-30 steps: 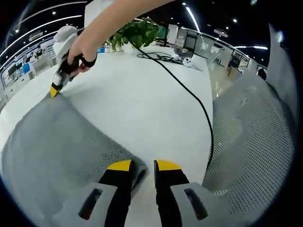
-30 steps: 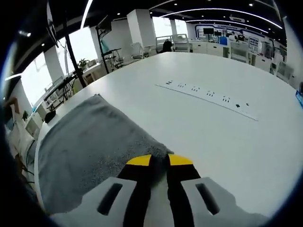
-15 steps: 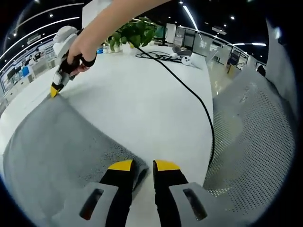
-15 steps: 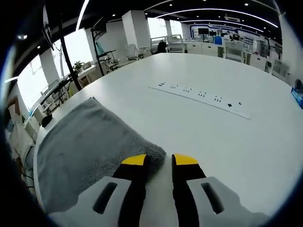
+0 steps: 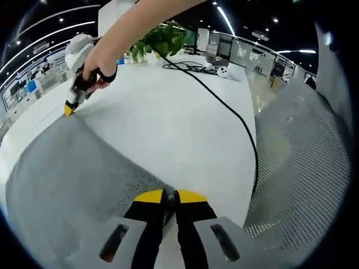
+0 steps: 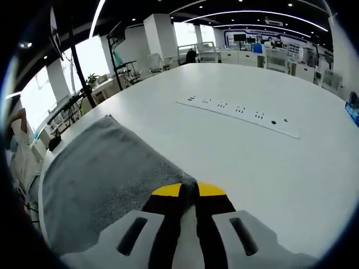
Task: Fold the towel on the table until its edges align and the towel forms a compact rectangular stack.
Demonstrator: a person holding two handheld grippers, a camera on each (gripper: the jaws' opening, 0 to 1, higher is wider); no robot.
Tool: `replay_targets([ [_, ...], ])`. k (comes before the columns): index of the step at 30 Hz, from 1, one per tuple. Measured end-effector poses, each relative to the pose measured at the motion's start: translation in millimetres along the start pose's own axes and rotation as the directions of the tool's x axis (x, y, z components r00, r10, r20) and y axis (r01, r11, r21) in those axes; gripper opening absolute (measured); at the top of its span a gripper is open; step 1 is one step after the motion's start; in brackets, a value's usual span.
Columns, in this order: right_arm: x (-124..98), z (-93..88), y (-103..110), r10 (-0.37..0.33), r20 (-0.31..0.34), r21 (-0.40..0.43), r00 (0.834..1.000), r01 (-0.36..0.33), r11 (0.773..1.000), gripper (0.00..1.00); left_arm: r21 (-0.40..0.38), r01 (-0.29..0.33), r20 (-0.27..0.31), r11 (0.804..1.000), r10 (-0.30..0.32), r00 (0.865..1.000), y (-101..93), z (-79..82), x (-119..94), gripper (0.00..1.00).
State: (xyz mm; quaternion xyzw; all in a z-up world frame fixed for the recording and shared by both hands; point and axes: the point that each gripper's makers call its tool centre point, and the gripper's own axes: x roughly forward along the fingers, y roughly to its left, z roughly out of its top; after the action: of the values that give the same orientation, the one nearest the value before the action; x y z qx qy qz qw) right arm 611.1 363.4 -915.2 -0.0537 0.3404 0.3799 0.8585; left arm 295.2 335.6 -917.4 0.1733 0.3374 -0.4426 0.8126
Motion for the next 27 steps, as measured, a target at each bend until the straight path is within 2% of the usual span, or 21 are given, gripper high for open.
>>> replay_targets([
  [9, -0.7, 0.9, 0.8, 0.010, 0.005, 0.027, 1.000, -0.011, 1.000, 0.01, -0.004, -0.022, 0.004, 1.000, 0.022, 1.000, 1.3, 0.4, -0.5, 0.03],
  [13, -6.3, 2.3, -2.5, -0.001, 0.010, 0.072, 1.000, 0.001, 0.997, 0.01, -0.010, -0.012, 0.013, 1.000, 0.012, 1.000, -0.4, 4.5, -2.5, 0.03],
  [22, -34.8, 16.1, -12.7, -0.036, 0.006, 0.077, 0.999, 0.035, 0.996, 0.01, -0.067, 0.016, 0.137, 0.998, -0.006, 0.991, -8.8, 40.0, -13.2, 0.03],
  [24, -47.0, 24.5, -11.7, -0.047, 0.017, 0.077, 0.999, 0.045, 0.996, 0.01, -0.067, 0.021, 0.157, 0.998, -0.010, 0.987, -11.5, 48.4, -14.9, 0.03],
  [26, -55.2, 27.8, -12.7, -0.055, 0.024, 0.077, 0.998, 0.053, 0.996, 0.01, -0.073, 0.030, 0.183, 0.997, -0.016, 0.983, -15.0, 57.7, -16.8, 0.03],
  [27, -56.7, 27.9, -12.9, -0.058, 0.027, 0.075, 0.998, 0.056, 0.996, 0.01, -0.088, 0.033, 0.215, 0.996, -0.013, 0.977, -16.2, 65.8, -19.0, 0.03],
])
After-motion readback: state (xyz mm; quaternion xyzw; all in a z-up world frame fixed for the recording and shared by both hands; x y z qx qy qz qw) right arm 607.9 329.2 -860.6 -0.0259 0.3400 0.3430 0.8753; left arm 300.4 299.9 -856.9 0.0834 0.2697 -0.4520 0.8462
